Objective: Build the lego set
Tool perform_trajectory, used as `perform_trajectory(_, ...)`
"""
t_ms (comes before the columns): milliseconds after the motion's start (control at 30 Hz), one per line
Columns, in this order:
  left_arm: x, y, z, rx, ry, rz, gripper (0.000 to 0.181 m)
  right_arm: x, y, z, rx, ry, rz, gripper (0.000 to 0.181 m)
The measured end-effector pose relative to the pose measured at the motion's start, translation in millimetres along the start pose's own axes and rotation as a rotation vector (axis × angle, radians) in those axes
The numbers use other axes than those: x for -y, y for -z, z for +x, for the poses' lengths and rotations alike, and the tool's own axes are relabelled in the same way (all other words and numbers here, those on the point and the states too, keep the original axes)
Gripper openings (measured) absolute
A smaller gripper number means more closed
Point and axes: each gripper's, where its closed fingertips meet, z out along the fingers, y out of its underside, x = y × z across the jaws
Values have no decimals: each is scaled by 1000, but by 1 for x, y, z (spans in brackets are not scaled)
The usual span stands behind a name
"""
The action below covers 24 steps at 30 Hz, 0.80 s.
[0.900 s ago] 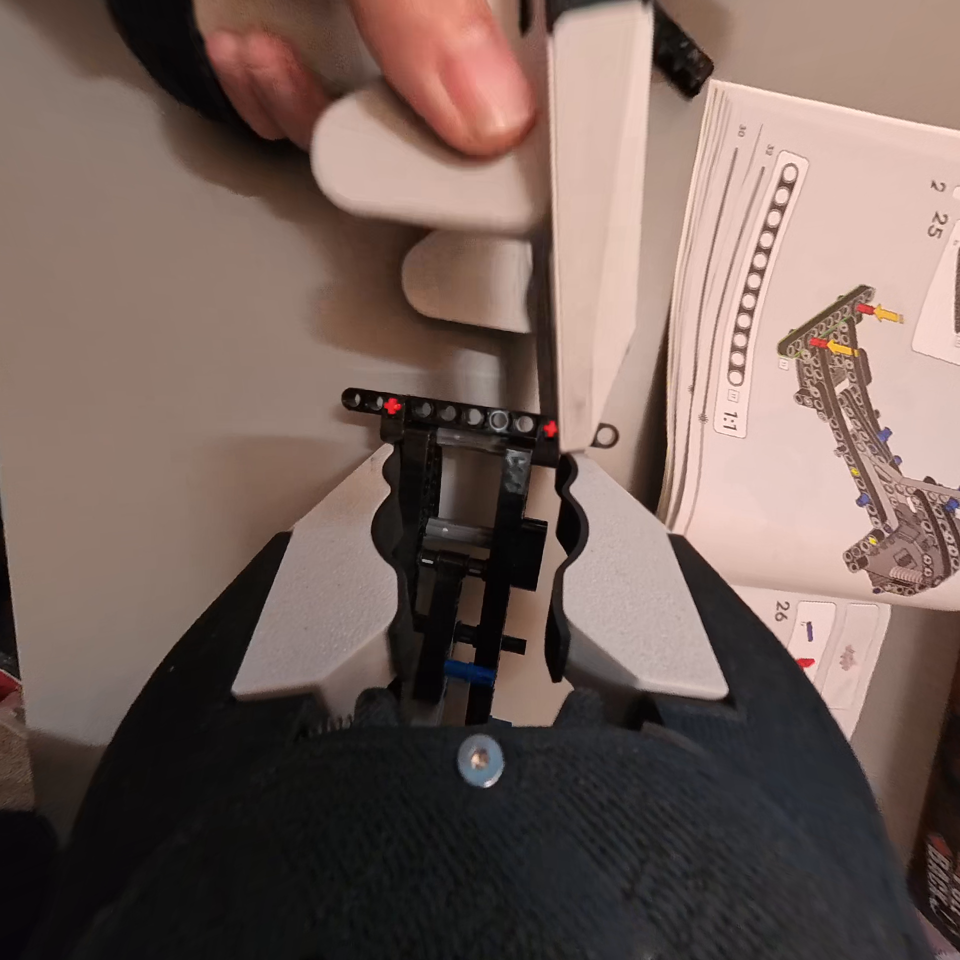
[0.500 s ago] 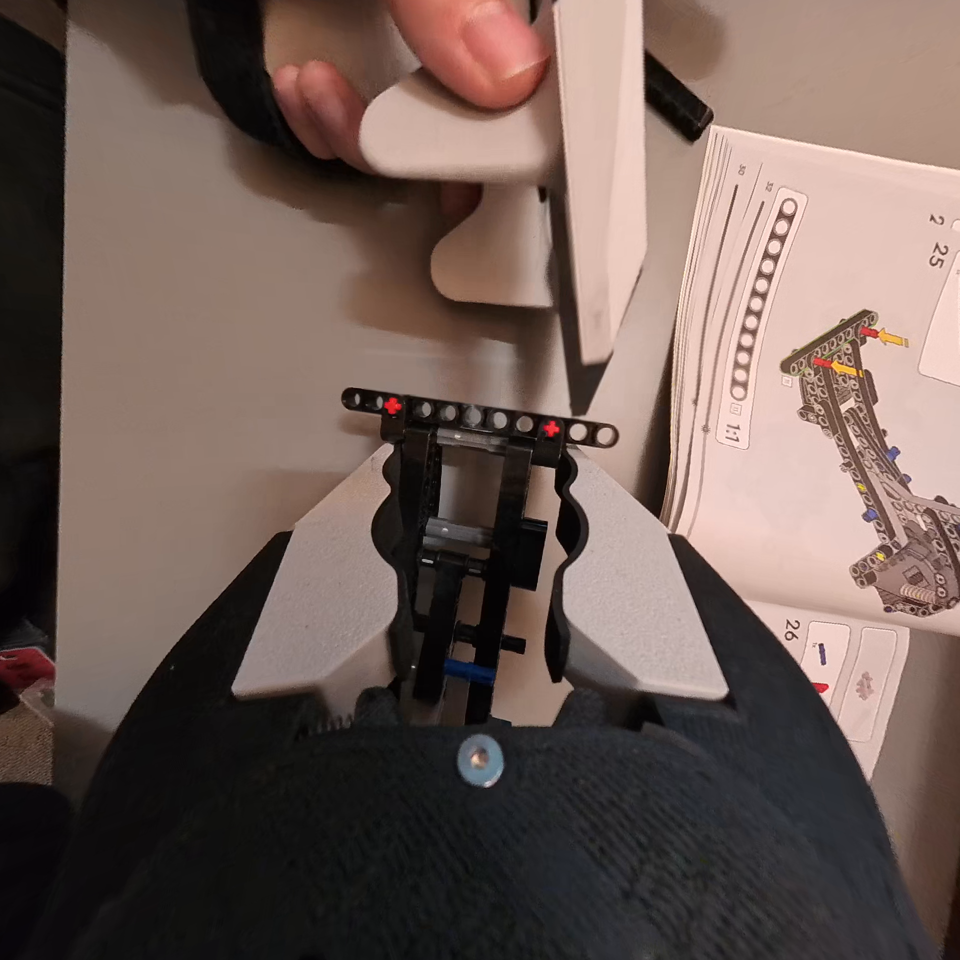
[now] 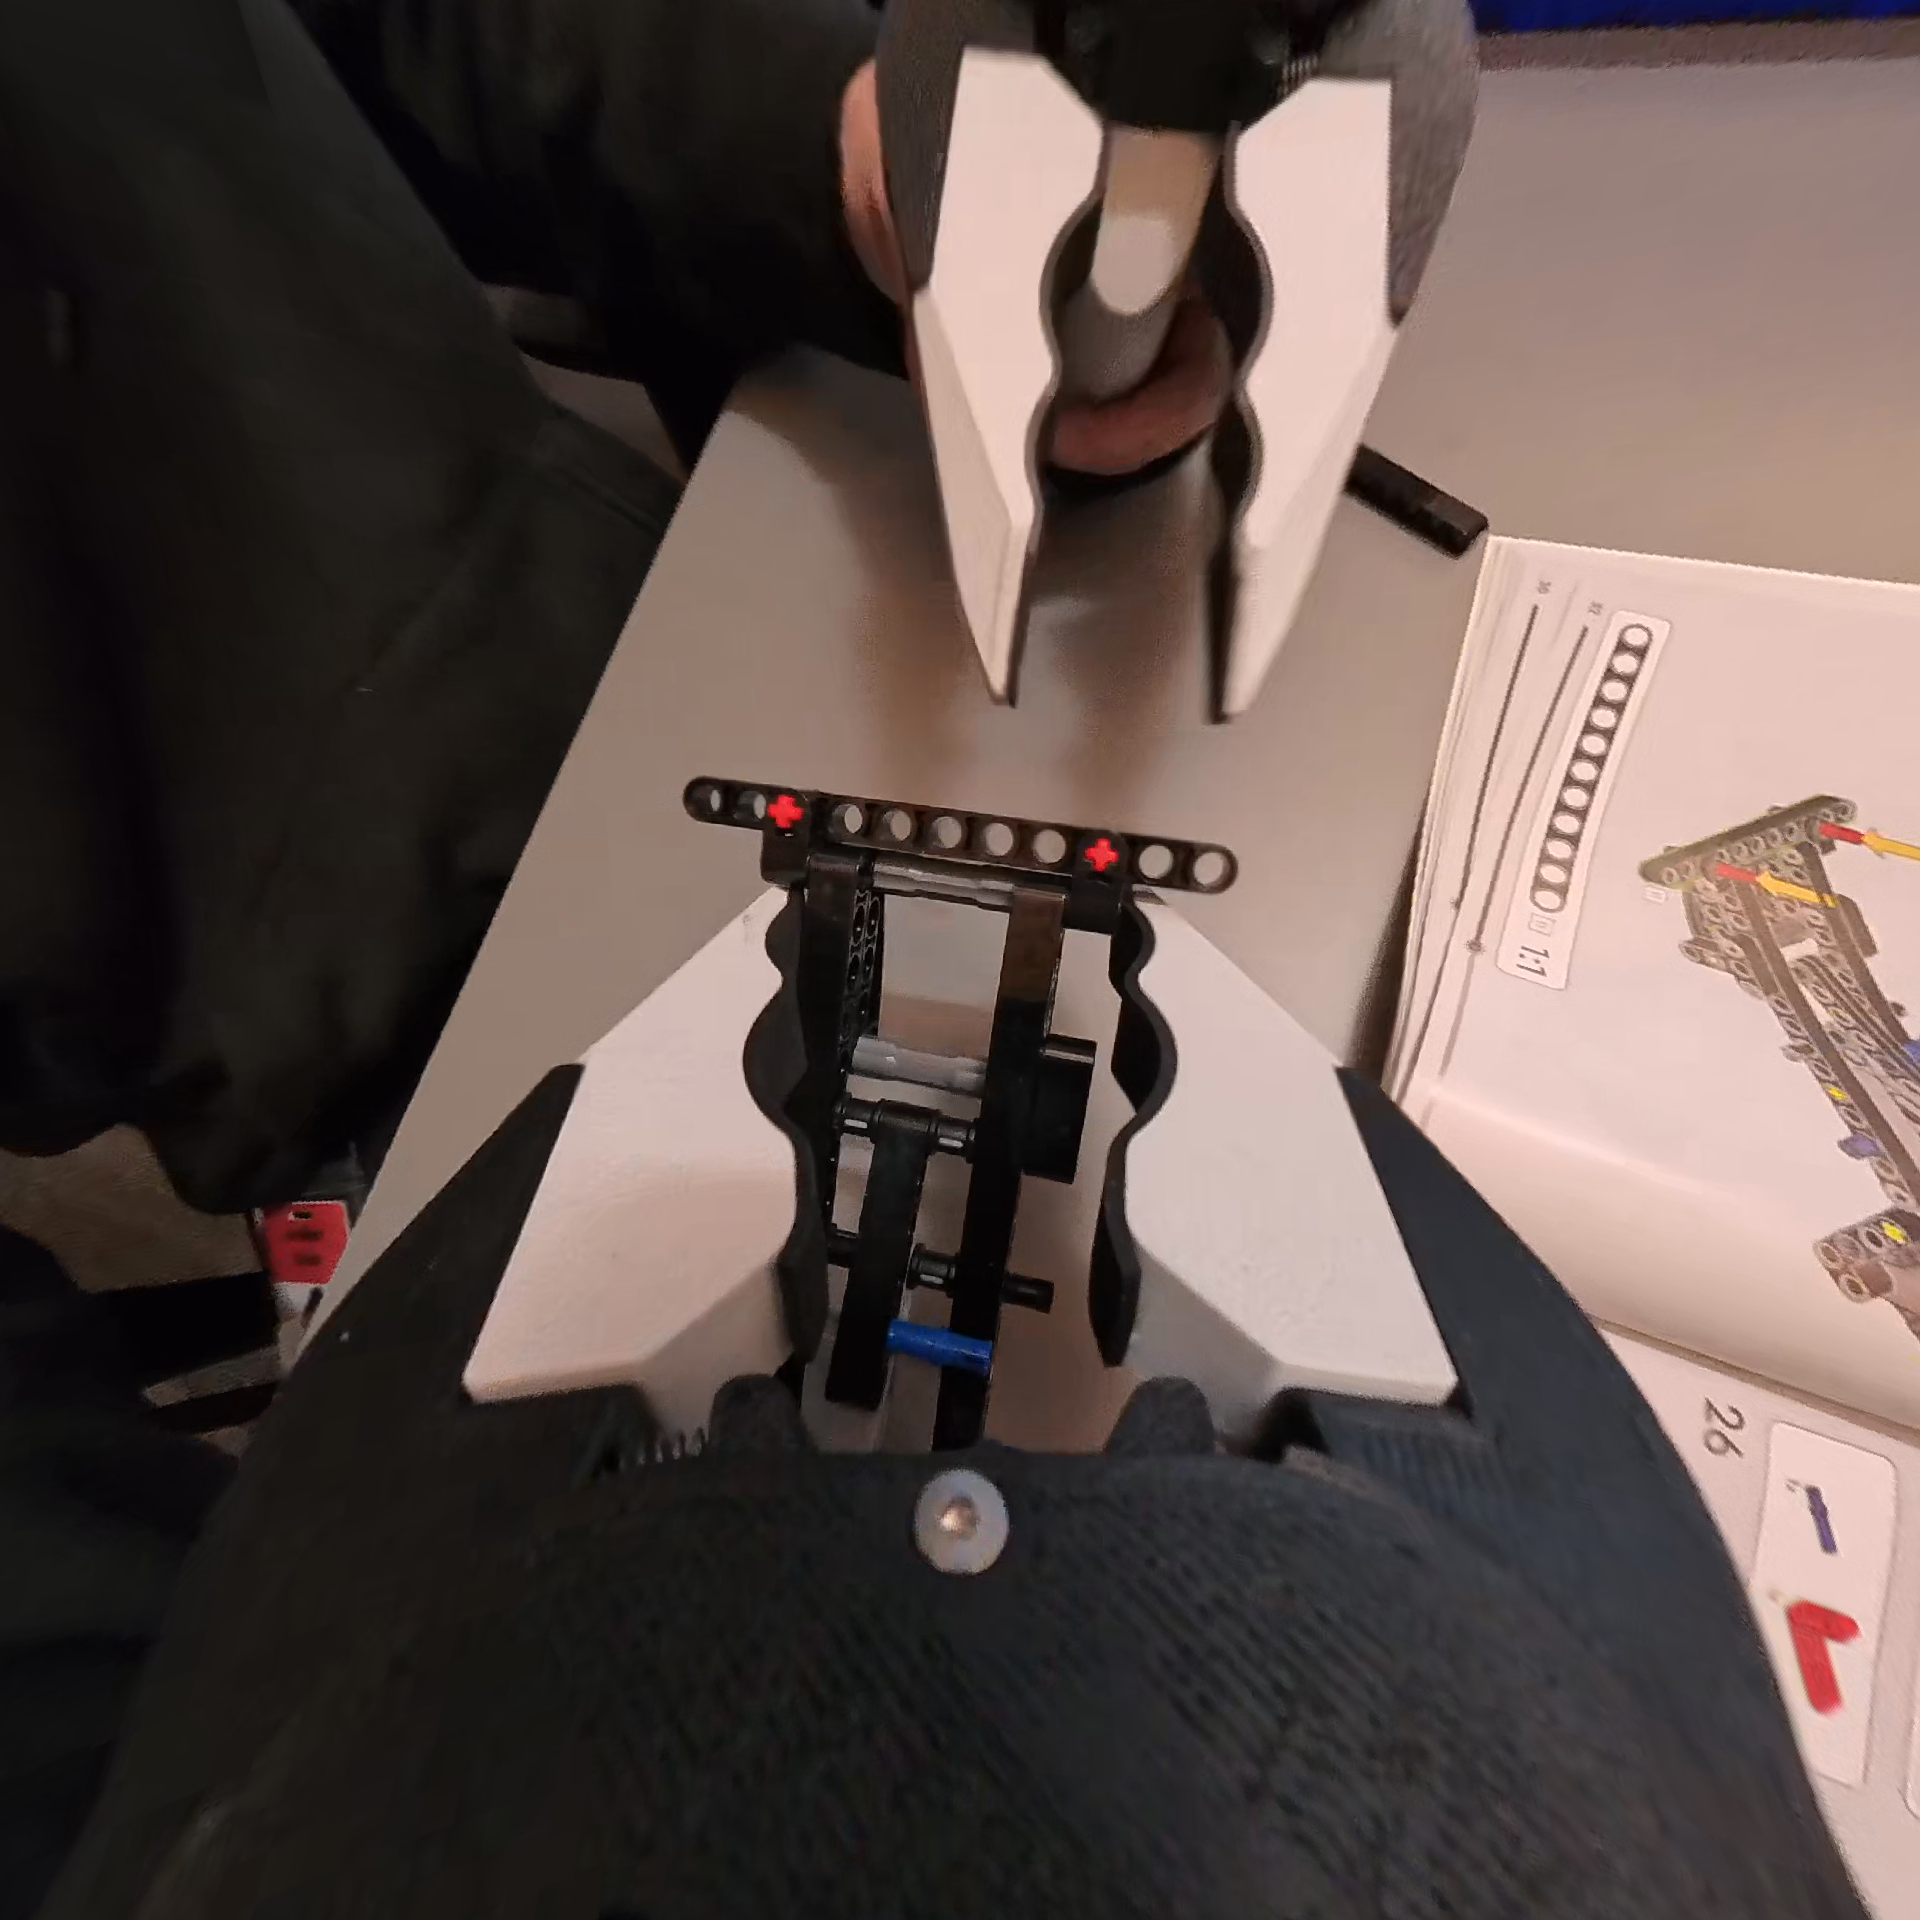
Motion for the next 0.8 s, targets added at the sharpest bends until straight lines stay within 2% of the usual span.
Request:
perform_trajectory(100, -6, -2, -11, 166, -370, -97, 37, 2, 3, -5, 62, -4, 27, 57)
perform_trajectory(167, -8, -5, -14, 224, -510, -132, 39, 2, 4, -6, 97, -30, 37, 57)
perform_trajectory(467, -10, -9, 4, 235, -726, -112, 47, -2, -5, -6, 81, -25, -21, 57)
perform_trajectory(633, 1, -10, 23, 326, -1039, -118, 53, -1, -3, -3, 98, -60, -8, 57)
perform_trajectory(733, 10, -11, 37, 395, -1270, -76, 49, -2, -5, -2, 106, -66, -23, 57)
perform_trajectory(800, 8, -15, 45, 383, -1359, -64, 44, -3, -7, -2, 111, -70, -40, 57)
